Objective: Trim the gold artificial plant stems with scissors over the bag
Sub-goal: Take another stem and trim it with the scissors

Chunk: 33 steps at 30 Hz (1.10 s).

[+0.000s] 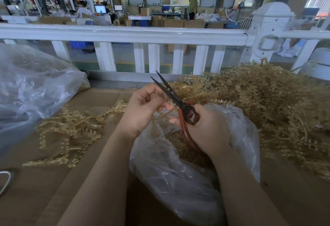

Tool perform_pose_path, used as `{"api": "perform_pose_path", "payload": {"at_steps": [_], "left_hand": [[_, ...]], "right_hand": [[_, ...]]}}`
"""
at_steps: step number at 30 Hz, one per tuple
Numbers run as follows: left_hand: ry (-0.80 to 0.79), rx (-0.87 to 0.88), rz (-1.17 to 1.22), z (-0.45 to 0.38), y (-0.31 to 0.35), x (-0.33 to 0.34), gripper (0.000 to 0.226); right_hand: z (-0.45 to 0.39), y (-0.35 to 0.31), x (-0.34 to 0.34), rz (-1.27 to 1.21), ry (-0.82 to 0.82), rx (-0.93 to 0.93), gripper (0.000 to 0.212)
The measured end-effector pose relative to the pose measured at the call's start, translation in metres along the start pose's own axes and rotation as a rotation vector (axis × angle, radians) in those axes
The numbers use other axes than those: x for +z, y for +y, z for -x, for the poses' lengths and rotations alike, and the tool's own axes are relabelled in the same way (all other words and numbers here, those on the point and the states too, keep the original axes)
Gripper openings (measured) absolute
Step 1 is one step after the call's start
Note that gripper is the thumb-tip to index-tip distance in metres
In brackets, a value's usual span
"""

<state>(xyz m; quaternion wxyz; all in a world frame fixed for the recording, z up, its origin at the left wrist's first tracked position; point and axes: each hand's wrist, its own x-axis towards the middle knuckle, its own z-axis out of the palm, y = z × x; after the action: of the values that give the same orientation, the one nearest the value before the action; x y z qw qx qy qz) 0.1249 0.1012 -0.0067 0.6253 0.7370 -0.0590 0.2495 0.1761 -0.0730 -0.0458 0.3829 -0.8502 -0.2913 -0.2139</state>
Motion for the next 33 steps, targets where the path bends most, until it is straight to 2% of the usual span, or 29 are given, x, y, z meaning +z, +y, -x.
{"api": "perform_pose_path", "payload": {"at_steps": [9, 19, 22, 25, 27, 30, 33], "left_hand": [[-0.008, -0.004, 0.005, -0.001, 0.000, 0.000, 0.016], [0.029, -0.018, 0.014, -0.002, -0.002, -0.005, 0.012], [0.049, -0.048, 0.034, -0.002, -0.001, -0.006, 0.012], [0.065, -0.070, 0.028, -0.002, -0.001, -0.005, 0.008], [0.057, -0.079, 0.009, -0.004, -0.001, -0.003, 0.008], [0.025, -0.092, -0.007, -0.005, 0.000, 0.003, 0.010], [0.008, -0.086, 0.029, -0.004, 0.002, 0.008, 0.010]], "right_hand": [[0.001, -0.004, -0.002, 0.001, 0.073, -0.034, 0.048], [0.000, -0.003, 0.000, -0.054, 0.049, -0.038, 0.046], [-0.001, -0.002, 0.002, -0.119, 0.008, 0.046, 0.046], [-0.004, -0.006, -0.002, -0.282, -0.057, 0.201, 0.057], [-0.006, -0.006, -0.004, -0.395, -0.101, 0.263, 0.048], [-0.008, -0.007, -0.003, -0.506, -0.145, 0.327, 0.016], [-0.009, -0.010, -0.003, -0.580, -0.164, 0.385, 0.008]]}}
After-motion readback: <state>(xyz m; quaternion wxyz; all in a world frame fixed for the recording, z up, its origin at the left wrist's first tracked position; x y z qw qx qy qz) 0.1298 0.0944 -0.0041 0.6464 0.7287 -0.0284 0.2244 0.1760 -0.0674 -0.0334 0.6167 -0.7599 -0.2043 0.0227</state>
